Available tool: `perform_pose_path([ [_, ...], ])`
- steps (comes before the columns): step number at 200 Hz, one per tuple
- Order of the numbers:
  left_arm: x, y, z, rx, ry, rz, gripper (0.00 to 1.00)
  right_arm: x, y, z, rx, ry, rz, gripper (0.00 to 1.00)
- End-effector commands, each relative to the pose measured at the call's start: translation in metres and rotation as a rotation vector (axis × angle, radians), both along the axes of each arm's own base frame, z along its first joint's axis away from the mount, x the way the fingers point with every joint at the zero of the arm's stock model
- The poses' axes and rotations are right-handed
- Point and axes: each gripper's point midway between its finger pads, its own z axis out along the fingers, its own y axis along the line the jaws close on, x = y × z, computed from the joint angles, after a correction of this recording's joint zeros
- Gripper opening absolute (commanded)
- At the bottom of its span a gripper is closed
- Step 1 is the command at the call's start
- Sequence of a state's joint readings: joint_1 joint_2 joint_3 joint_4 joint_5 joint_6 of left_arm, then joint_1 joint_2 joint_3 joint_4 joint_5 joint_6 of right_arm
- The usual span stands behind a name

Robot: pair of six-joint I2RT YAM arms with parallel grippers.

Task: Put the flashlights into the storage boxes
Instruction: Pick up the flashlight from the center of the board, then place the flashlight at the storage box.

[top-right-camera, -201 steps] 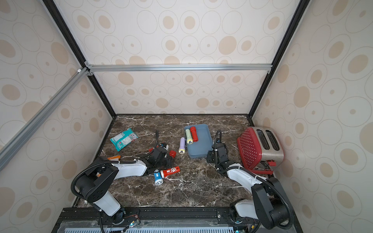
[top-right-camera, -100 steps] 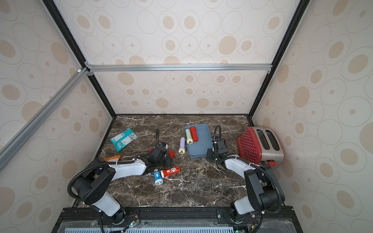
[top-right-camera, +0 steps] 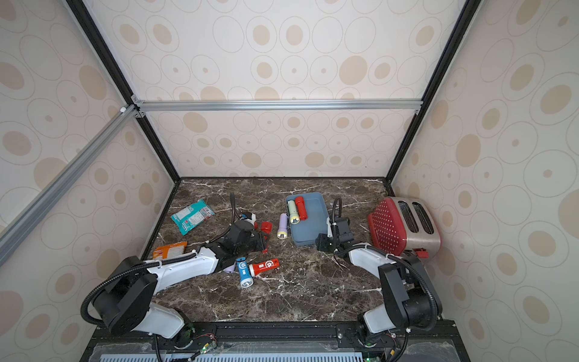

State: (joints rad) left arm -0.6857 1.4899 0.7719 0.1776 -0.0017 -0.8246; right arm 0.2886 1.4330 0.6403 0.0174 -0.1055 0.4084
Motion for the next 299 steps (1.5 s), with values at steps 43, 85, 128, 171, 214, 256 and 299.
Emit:
perform_pose_path([
  [43,0.072,-0.080,0.071,-0.394,-0.084,0.066,0.30,-0.003,-0.055,0.010,-0.174,-0.061,-0.247,0.53],
  [85,0.111,-0.145,0.068,-0.496,-0.128,0.069,0.26,-0.006,-0.075,0.009,-0.257,-0.053,-0.330,0.53],
  [128,0.146,-0.187,0.047,-0.443,-0.158,0.100,0.25,-0.006,-0.075,0.009,-0.262,-0.045,-0.323,0.53],
  [171,0.167,-0.197,0.018,-0.350,-0.139,0.158,0.27,-0.003,-0.070,0.013,-0.240,-0.056,-0.306,0.53],
  [214,0.180,-0.192,-0.024,-0.155,-0.063,0.217,0.27,-0.004,-0.071,0.014,-0.239,-0.069,-0.308,0.53],
  [256,0.179,-0.174,-0.033,-0.038,-0.073,0.252,0.27,-0.003,-0.070,0.014,-0.239,-0.069,-0.302,0.53],
  [299,0.182,-0.169,-0.026,-0.006,-0.104,0.266,0.32,-0.002,-0.066,0.012,-0.229,-0.064,-0.287,0.53],
])
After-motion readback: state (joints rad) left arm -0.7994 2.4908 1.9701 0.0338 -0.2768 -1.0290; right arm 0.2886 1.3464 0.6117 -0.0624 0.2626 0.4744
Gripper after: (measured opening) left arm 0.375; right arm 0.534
